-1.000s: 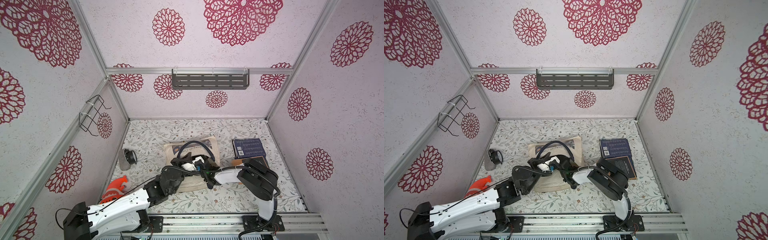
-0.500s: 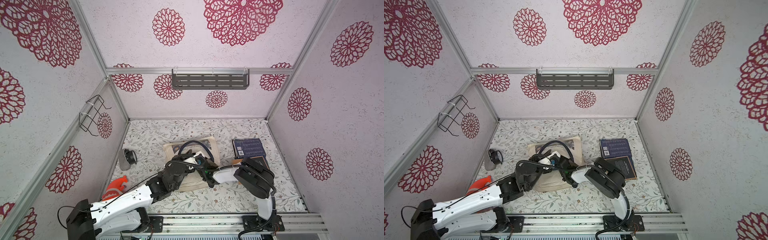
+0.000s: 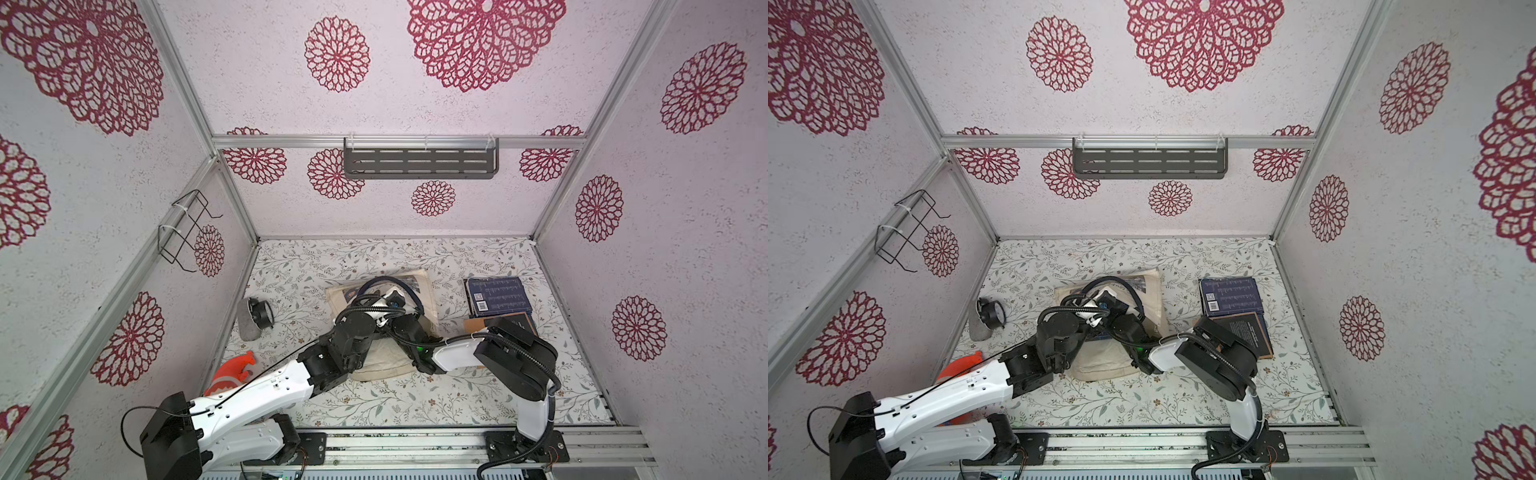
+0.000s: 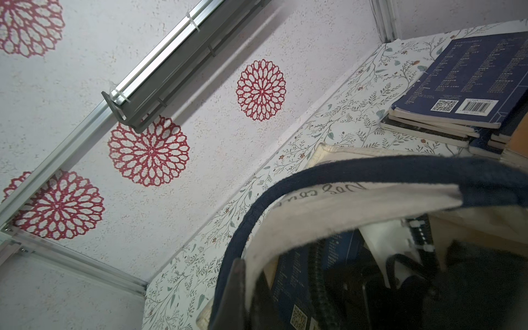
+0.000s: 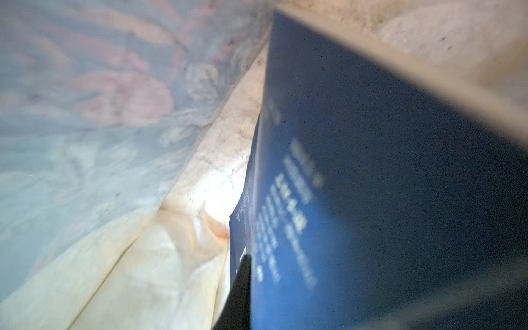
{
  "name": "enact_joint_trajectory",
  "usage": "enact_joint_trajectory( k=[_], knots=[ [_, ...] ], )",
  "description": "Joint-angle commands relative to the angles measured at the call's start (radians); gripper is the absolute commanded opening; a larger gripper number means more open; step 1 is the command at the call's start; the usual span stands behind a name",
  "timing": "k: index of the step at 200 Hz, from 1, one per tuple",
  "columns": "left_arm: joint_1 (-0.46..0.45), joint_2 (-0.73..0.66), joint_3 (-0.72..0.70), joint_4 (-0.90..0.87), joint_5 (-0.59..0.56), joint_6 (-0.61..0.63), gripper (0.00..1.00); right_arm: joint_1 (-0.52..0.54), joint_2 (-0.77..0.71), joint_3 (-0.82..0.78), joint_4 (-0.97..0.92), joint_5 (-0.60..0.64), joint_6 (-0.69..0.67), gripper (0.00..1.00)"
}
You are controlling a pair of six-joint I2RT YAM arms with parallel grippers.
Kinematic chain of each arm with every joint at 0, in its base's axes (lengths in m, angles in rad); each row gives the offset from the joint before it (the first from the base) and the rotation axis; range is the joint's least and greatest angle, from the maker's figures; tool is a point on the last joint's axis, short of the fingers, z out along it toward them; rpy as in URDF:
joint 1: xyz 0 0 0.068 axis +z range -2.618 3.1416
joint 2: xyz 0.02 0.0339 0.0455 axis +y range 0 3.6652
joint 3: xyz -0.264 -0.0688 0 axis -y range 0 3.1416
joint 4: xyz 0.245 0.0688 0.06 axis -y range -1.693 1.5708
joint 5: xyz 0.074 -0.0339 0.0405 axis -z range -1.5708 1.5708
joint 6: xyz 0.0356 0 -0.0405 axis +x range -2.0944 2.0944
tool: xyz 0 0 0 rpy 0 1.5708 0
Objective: Take out the books from the canvas bag
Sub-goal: Pick up the book from the canvas bag.
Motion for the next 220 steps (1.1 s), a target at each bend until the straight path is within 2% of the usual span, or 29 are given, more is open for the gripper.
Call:
enact_joint_trajectory(
  k=[1, 54, 142, 179, 220],
  knots=[
    [0.026, 0.028, 0.048, -0.009, -0.063, -0.072, 0.0, 0.005, -0.083, -0.03, 0.074, -0.014, -0.102, 0.0],
    [0.05, 0.089, 0.119, -0.087, -0.146, -0.194, 0.0, 0.012, -0.201, -0.183, 0.244, -0.11, -0.249, 0.0],
    [0.1, 0.105, 0.179, -0.176, -0.204, -0.294, 0.0, -0.002, -0.447, -0.357, 0.218, -0.324, -0.403, 0.0],
    [0.103, 0.109, 0.187, -0.188, -0.215, -0.301, 0.0, -0.016, -0.59, -0.424, 0.128, -0.336, -0.462, 0.0],
    [0.106, 0.117, 0.197, -0.2, -0.216, -0.307, 0.0, -0.018, -0.838, -0.487, -0.023, -0.309, -0.57, 0.0]
  ],
)
